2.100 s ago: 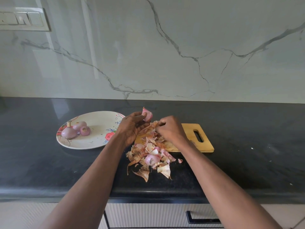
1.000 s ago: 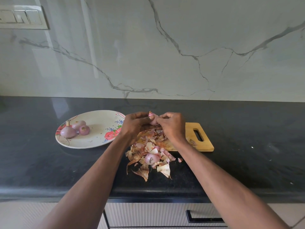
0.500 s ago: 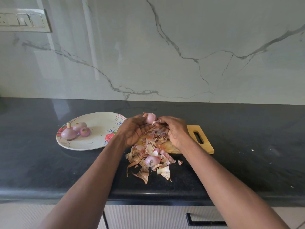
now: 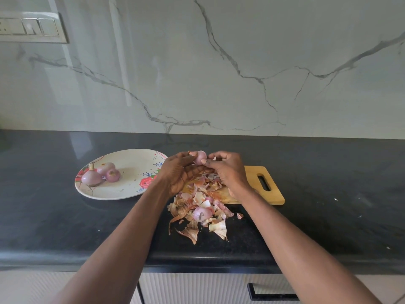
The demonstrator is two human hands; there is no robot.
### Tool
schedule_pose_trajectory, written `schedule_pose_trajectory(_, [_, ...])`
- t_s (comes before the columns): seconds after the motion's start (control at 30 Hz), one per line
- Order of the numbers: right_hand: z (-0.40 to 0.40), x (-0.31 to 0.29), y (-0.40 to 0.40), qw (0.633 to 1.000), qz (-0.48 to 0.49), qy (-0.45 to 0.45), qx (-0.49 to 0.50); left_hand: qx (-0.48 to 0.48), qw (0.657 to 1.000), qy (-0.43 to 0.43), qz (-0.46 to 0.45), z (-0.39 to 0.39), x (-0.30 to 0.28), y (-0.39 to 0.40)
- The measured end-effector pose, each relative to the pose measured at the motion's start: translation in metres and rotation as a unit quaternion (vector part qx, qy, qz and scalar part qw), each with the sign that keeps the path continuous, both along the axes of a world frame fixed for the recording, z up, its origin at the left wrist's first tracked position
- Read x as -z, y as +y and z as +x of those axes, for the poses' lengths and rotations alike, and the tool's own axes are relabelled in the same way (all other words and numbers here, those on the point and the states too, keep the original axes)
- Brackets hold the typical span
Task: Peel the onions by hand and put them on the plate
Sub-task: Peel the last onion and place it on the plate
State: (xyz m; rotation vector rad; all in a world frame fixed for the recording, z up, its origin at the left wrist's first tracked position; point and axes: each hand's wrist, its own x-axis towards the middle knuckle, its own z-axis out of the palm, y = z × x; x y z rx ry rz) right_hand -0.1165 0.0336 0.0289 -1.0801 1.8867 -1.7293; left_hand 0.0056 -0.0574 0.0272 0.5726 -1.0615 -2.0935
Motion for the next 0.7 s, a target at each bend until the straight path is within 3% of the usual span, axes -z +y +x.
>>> schedule_pose_trajectory(0.2, [0.001,-0.006,0.005,0.999,-0.002,-0.032,-0.012,0.003,0.998,-0.035,-0.055,-0.001,0.001,0.003])
schedule_pose_trajectory(0.33, [0.006,-0.010,0.007,0.996,-0.008,-0.083,-0.022,0.003,0.998,-0.047,-0.043,-0.002,0.002,0.002])
schedule_pose_trajectory(0.6, [-0.004,-0.009,0.002,0.962,-0.033,-0.263,-0.065,0.031,0.997,-0.063,-0.024,-0.002,0.001,-0.001])
schedule_pose_trajectory(0.67, [-0.007,-0.010,0.002,0.968,-0.031,-0.243,-0.059,0.018,0.997,-0.070,-0.026,-0.002,0.002,-0.003])
schedule_pose_trajectory(0.7, [-0.007,-0.010,0.003,0.981,-0.013,-0.190,-0.049,0.007,0.997,-0.072,-0.029,-0.002,0.002,-0.004])
